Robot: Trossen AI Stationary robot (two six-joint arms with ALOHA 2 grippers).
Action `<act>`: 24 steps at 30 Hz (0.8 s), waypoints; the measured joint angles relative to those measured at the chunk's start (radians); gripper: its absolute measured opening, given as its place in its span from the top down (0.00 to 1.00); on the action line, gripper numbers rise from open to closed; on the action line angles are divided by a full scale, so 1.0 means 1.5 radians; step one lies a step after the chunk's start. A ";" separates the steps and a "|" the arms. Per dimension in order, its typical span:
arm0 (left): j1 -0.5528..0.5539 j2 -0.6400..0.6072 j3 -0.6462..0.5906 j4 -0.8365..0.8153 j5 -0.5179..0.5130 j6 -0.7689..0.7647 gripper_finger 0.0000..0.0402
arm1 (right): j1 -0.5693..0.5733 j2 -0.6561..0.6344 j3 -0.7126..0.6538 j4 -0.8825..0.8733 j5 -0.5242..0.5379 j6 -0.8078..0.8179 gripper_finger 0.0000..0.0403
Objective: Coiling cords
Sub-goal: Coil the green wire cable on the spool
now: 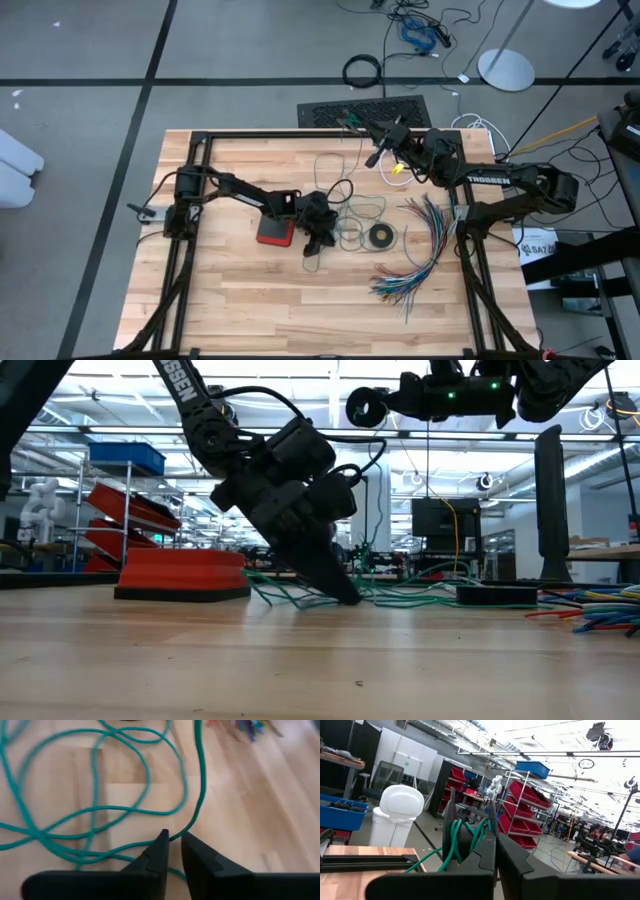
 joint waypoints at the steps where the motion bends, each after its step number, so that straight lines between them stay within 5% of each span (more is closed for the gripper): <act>1: 0.000 0.000 0.000 0.000 0.018 -0.007 0.82 | 0.000 -0.003 0.000 -0.005 -0.002 0.000 1.00; 10: -0.006 -0.036 -0.005 -0.029 0.206 -0.089 0.49 | 0.000 -0.042 0.000 -0.046 -0.017 -0.017 1.00; 16: 0.006 -0.093 -0.006 -0.054 0.208 -0.173 0.29 | 0.000 -0.066 0.000 -0.072 -0.018 -0.027 1.00; 24: 0.040 -0.172 -0.004 -0.178 0.153 -0.152 0.25 | 0.002 -0.079 -0.001 -0.095 -0.017 -0.029 1.00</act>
